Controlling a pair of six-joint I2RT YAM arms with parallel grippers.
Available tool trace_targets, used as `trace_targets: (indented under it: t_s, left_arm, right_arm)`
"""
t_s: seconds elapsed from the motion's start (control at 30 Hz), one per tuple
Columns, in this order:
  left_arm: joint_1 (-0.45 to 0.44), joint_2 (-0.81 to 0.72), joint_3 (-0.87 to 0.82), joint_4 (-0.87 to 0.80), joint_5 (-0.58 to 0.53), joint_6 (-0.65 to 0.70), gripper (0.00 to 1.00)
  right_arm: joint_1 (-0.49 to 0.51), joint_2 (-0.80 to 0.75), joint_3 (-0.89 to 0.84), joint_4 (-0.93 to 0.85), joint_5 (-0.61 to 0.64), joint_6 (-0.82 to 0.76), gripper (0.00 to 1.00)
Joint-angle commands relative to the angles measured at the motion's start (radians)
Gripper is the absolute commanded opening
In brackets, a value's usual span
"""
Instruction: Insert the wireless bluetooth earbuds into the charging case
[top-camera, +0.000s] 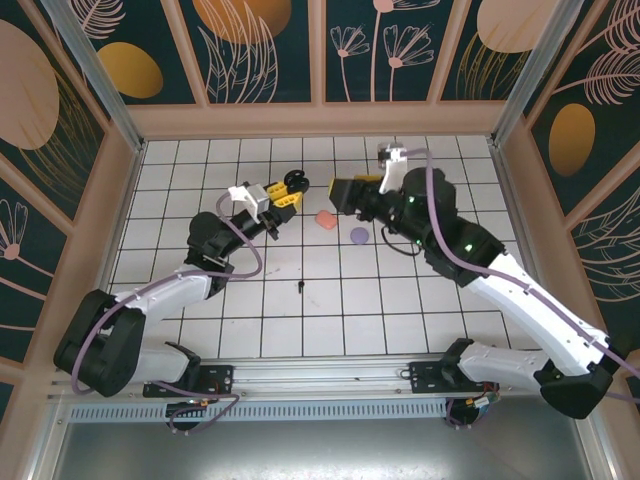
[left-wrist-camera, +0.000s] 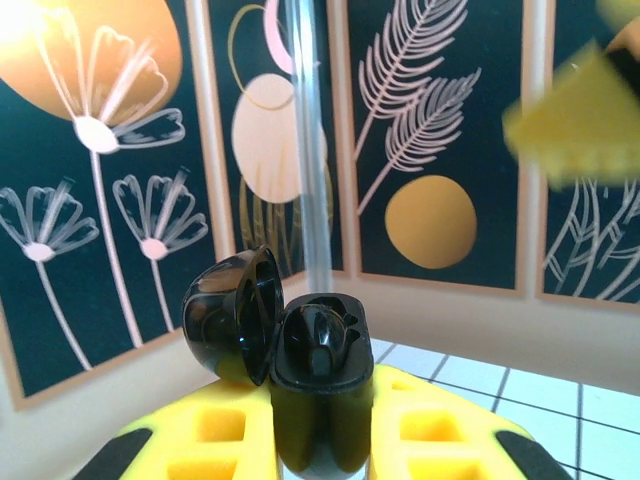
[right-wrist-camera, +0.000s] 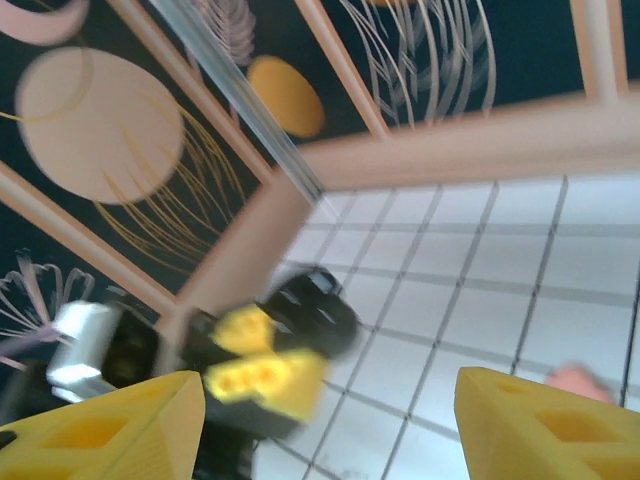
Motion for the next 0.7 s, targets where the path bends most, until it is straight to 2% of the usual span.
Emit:
trace_targets:
  t_s: [0.0, 0.13, 0.23, 0.47, 0.67]
  left_arm:
    - [0.011, -0.054, -0.014, 0.048, -0.088, 0.04, 0.0]
    - [0.022, -0.091, -0.014, 0.007, -0.124, 0.044, 0.0]
    - [0.029, -0.117, -0.019, -0.012, -0.146, 0.042, 0.0]
    - [0.072, -0.142, -0.025, -0.022, -0.166, 0.002, 0.0]
    - [0.094, -0.152, -0.033, -0.011, -0.174, -0.014, 0.0]
  right_arm:
    - [-0.003, 0.04, -0.139, -0.046, 0.008, 0.177, 0.66]
    - [0.029, 0.144, -0.241, -0.038, -0.008, 0.266, 0.63]
    - [0.077, 0.261, -0.25, -0.052, 0.009, 0.319, 0.62]
    - [0.17, 0.542, -0.14, -0.123, 0.03, 0.373, 0.56]
    - [0.202, 0.687, -0.032, -0.164, 0.034, 0.389, 0.51]
